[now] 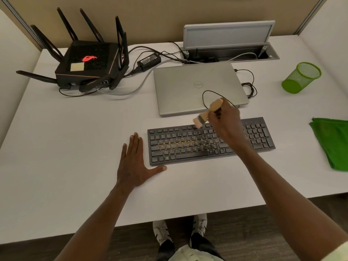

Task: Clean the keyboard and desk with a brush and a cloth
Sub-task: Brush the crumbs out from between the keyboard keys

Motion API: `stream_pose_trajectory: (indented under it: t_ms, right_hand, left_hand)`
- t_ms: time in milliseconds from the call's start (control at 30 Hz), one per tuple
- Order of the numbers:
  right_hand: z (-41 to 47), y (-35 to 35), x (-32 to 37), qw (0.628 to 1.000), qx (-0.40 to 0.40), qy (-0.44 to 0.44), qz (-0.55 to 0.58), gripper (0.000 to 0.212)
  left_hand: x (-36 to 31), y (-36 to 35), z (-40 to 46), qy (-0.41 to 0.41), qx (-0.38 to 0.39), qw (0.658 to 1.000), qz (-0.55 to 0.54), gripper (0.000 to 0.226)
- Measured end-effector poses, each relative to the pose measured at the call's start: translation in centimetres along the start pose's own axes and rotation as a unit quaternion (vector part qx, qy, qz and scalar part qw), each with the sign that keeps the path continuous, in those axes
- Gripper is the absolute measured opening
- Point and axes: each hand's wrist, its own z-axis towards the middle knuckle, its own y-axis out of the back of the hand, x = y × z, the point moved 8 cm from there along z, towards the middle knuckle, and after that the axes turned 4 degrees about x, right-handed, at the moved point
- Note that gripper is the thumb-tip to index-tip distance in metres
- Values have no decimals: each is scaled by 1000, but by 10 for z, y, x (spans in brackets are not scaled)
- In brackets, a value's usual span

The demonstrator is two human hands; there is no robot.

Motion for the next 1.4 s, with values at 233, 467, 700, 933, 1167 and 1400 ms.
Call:
stream_pose_trajectory:
  t_ms: [233, 467, 700, 933, 1167, 1400]
  right_hand:
    - [-2, -59, 52, 994, 48, 50, 79, 11]
    - [-2, -100, 77, 992, 55, 37, 104, 9]
    - [-4, -126, 84, 994, 41, -8, 98, 9]
    - [-4, -122, 69, 996, 18, -45, 78, 14]
    - [1, -92, 39, 996, -5, -76, 49, 18]
    - [3, -49, -2, 994, -34, -98, 41, 15]
  left_hand:
    - [0, -1, 0, -4, -3, 1000, -2, 145]
    - [1, -1, 1, 2, 7, 1000, 2, 146]
    - [1, -2, 2, 1, 4, 1000, 2, 146]
    - [1, -2, 1, -2, 3, 1000, -8, 146]
    - [1, -1, 1, 4, 8, 1000, -3, 147]
    - [0, 0, 0, -1, 1, 1000, -5, 146]
